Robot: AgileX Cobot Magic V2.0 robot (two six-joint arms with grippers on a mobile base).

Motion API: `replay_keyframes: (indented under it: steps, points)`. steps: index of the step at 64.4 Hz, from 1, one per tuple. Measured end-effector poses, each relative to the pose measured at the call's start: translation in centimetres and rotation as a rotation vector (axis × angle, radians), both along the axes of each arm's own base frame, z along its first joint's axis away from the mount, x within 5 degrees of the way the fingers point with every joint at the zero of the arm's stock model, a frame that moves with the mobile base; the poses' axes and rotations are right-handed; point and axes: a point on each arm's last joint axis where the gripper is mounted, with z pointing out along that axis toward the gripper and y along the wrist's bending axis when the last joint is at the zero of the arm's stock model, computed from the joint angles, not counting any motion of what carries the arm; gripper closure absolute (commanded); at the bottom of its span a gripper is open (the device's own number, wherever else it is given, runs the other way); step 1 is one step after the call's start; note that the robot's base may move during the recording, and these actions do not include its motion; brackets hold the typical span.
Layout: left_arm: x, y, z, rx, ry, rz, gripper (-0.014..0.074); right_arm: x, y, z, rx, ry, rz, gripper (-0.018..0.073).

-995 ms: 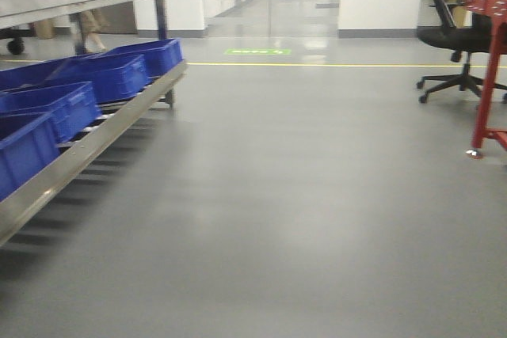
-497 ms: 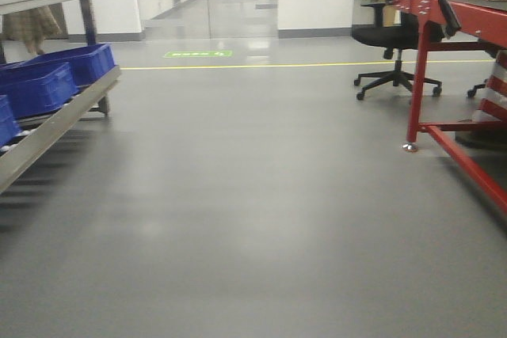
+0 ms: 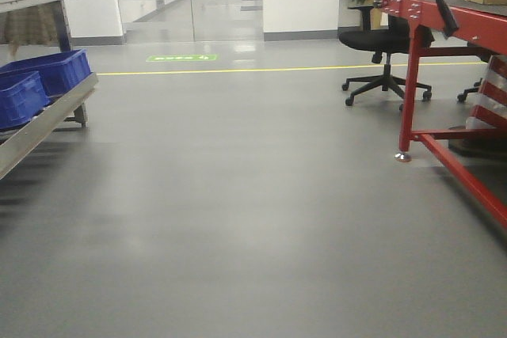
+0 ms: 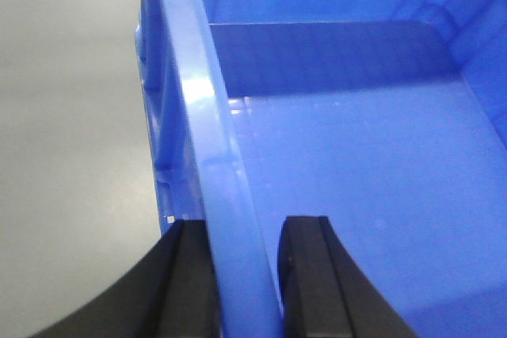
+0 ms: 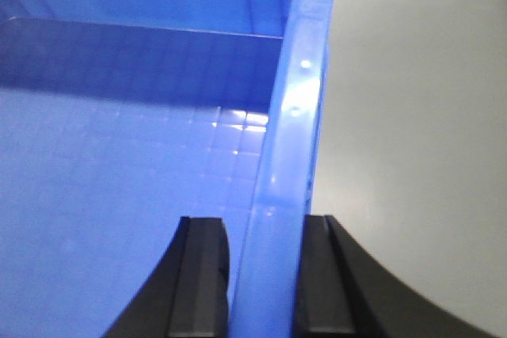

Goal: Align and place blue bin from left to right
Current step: 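Carry the bin in both grippers across the floor toward another shelf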

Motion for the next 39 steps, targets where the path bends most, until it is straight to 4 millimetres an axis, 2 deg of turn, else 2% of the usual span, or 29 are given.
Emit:
replay_keyframes:
  steps: [39]
  points:
    - [0.00,0.00,0.00,0.000,0.000,0.000,0.0708,0.00,0.00,0.00,0.000,0.000,0.000,0.0712]
